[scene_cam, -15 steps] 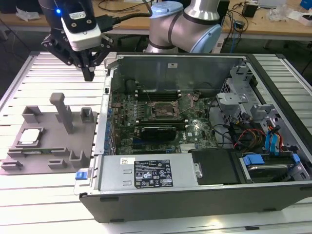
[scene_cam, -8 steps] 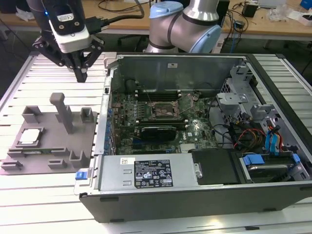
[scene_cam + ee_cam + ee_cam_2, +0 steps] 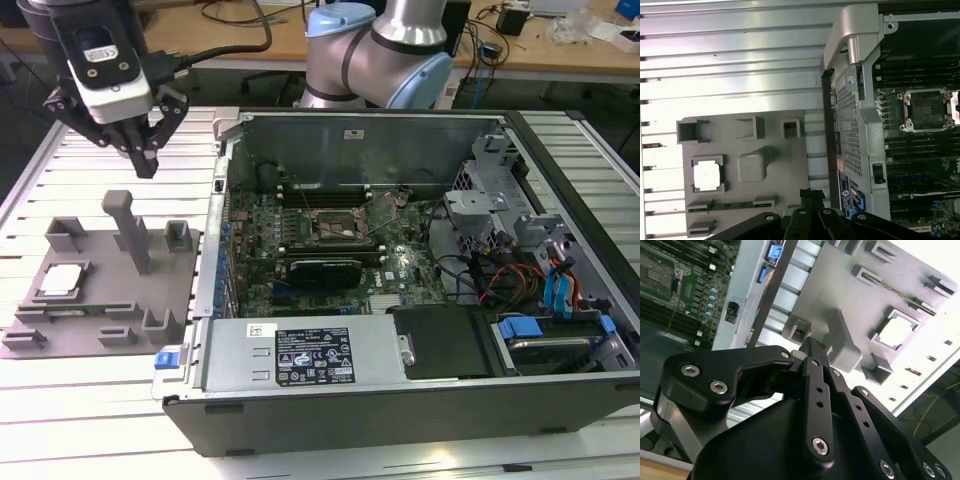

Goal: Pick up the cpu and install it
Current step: 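Reach for the cpu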

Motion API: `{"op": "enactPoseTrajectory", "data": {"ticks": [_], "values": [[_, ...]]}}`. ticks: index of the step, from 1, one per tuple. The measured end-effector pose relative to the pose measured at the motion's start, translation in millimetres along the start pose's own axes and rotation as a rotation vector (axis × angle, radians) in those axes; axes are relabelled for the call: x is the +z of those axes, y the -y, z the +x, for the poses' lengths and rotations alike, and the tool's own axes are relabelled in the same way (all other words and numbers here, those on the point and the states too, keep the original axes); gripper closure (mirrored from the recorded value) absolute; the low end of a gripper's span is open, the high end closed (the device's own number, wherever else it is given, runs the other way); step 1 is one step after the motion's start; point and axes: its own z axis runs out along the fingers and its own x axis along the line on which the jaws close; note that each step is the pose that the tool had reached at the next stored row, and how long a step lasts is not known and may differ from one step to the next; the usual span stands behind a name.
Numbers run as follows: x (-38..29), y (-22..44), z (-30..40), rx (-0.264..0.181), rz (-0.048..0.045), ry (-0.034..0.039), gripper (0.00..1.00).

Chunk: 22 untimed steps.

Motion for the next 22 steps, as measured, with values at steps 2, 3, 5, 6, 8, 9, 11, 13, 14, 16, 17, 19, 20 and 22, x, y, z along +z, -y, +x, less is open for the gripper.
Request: {"op": "enactPoseTrajectory", "data": {"ticks": [2,3,5,6,8,9,11,13,14,16,17,19,20,22], "values": [[1.8,0.6,6.7,0.0,0.0,0.0001,0.89],[2.4,0.9,9.1,0.0,-0.0001,0.0001,0.89],[4.1,1.4,14.3,0.0,-0.0001,0.0001,0.89],[5.2,1.7,17.3,0.0,-0.0001,0.0001,0.89],[7.0,2.3,23.1,0.0,-0.0001,0.0,0.89],[8.6,2.8,27.8,0.0,-0.0001,0.0001,0.89],[11.7,3.7,35.3,0.0,-0.0001,0.0001,0.89],[13.7,4.2,39.7,0.0,-0.0001,0.0001,0.89],[14.6,4.5,42.3,0.0,0.0,0.0,0.89],[16.4,5.0,47.0,0.0,-0.0001,0.0001,0.89],[17.2,5.3,49.1,0.0,-0.0001,0.0002,0.89],[18.9,5.7,53.4,0.0,0.0,0.0001,0.89],[19.9,6.0,55.9,0.0,-0.0001,0.0002,0.89],[22.1,6.7,62.6,0.0,-0.0001,0.0001,0.89]]}}
